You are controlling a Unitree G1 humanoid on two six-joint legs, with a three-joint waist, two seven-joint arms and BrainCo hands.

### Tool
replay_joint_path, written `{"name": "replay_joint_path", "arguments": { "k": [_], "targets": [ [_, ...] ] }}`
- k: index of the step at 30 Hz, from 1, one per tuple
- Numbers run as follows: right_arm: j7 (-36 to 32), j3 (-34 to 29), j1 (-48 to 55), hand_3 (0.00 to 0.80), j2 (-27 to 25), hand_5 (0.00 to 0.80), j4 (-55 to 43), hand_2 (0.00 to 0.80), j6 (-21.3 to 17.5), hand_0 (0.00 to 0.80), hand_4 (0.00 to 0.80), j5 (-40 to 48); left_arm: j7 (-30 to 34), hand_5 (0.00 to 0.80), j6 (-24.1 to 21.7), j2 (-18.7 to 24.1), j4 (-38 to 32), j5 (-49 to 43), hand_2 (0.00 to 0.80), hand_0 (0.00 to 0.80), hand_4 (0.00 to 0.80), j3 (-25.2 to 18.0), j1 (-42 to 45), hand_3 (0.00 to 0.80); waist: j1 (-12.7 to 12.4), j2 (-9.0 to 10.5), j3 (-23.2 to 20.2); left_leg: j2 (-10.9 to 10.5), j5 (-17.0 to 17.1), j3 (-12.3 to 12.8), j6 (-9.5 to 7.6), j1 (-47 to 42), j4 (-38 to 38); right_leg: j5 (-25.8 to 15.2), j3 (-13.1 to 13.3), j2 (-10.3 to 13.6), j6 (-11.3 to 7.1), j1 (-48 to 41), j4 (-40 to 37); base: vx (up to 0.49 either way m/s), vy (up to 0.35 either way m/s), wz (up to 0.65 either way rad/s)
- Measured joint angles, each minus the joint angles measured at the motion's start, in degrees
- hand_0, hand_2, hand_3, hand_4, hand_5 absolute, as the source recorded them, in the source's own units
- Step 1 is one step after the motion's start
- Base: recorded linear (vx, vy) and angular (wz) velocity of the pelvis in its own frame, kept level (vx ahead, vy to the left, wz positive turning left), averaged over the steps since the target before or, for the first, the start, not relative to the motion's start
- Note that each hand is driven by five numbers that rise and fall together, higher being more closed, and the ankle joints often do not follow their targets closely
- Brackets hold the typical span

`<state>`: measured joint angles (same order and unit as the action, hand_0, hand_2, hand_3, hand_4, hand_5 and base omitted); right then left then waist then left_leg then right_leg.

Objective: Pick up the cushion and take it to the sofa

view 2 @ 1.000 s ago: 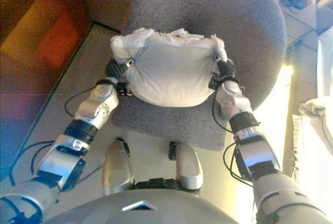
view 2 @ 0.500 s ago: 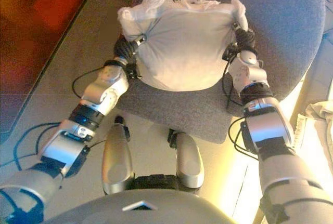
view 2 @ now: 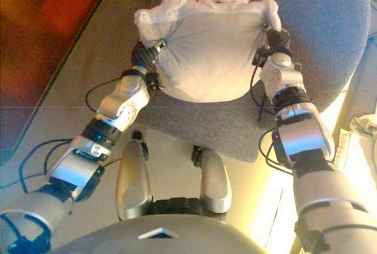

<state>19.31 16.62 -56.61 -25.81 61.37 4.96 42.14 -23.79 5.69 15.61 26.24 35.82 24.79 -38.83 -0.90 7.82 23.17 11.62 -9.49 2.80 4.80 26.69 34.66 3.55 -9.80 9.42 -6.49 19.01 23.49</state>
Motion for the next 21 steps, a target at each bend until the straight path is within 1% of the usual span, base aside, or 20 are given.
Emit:
{"name": "replay_joint_path", "arguments": {
  "k": [1, 2, 6, 13, 15, 21],
  "targets": [
    [0.0, 0.0, 0.0, 0.0, 0.0, 0.0, 0.0, 0.0, 0.0, 0.0, 0.0, 0.0, 0.2, 0.668, 0.0, 0.0, 0.0, 0.0, 0.668, 0.668, 0.668, 0.0, 0.0, 0.668, 0.0, -0.07, 0.0, -0.1, 0.0, 0.0, 0.0, 0.0, 0.0, 0.0, 0.1, 0.1, 0.05, 0.2, 0.3, -0.016, 0.055, 0.0],
    [0.1, -0.1, 0.0, 0.0, -0.1, 0.0, 0.0, 0.0, 0.0, 0.0, 0.0, -0.2, 0.6, 0.0, 0.1, 0.1, 0.0, 0.0, 0.0, 0.0, 0.0, 0.3, 0.0, 0.0, 0.0, -0.22, 0.1, -0.1, 0.0, 0.0, -0.04, 0.1, 0.0, 0.1, 0.1, 0.1, 0.12, 0.3, 0.6, -0.026, 0.061, 0.01],
    [0.7, -0.1, 0.0, 0.0, -2.1, 0.0, 0.0, 0.0, 0.1, 0.0, 0.0, -0.6, 0.9, 0.0, 0.0, 0.2, 0.1, 1.6, 0.0, 0.0, 0.0, 1.0, 0.0, 0.0, 0.0, -1.05, 0.7, -0.7, 0.2, 0.2, -0.23, 0.1, 0.0, 0.2, 0.2, 0.9, 0.17, 0.6, 0.9, -0.009, 0.056, 0.02],
    [1.8, -0.2, 0.0, 0.0, -2.9, 0.0, 0.1, 0.0, 0.1, 0.0, 0.0, -1.0, 0.4, 0.0, -1.0, 0.6, 0.2, 3.3, 0.0, 0.0, 0.0, 1.0, 0.0, 0.0, 0.1, -1.08, 0.7, -0.9, 0.3, 0.4, -0.34, 0.1, -0.2, 0.1, 0.4, 1.1, 0.05, 0.7, 0.6, 0.002, 0.006, 0.0],
    [1.8, -0.2, -0.1, 0.0, -3.3, 0.0, 0.0, 0.0, 0.1, 0.0, 0.0, -1.0, 0.2, 0.0, -1.6, 0.6, 0.2, 3.3, 0.0, 0.0, 0.0, 1.0, 0.0, 0.0, 0.0, -1.08, 0.7, -0.9, 0.4, 0.6, -0.54, 0.0, -0.5, -0.1, 0.4, 1.1, -0.34, 0.7, 0.5, 0.0, 0.0, 0.0],
    [1.8, -0.2, -0.3, 0.0, -3.9, 0.0, 0.0, 0.0, 0.4, 0.0, 0.0, -1.0, 0.2, 0.0, -1.5, 0.7, 0.3, 3.5, 0.0, 0.0, 0.0, 1.0, 0.0, 0.0, 0.0, -1.08, 0.7, -0.9, 0.4, 1.0, -0.59, -1.0, -0.6, -0.1, 0.5, 1.2, -0.37, -0.1, 0.2, 0.044, 0.013, -0.01]
  ]
}}
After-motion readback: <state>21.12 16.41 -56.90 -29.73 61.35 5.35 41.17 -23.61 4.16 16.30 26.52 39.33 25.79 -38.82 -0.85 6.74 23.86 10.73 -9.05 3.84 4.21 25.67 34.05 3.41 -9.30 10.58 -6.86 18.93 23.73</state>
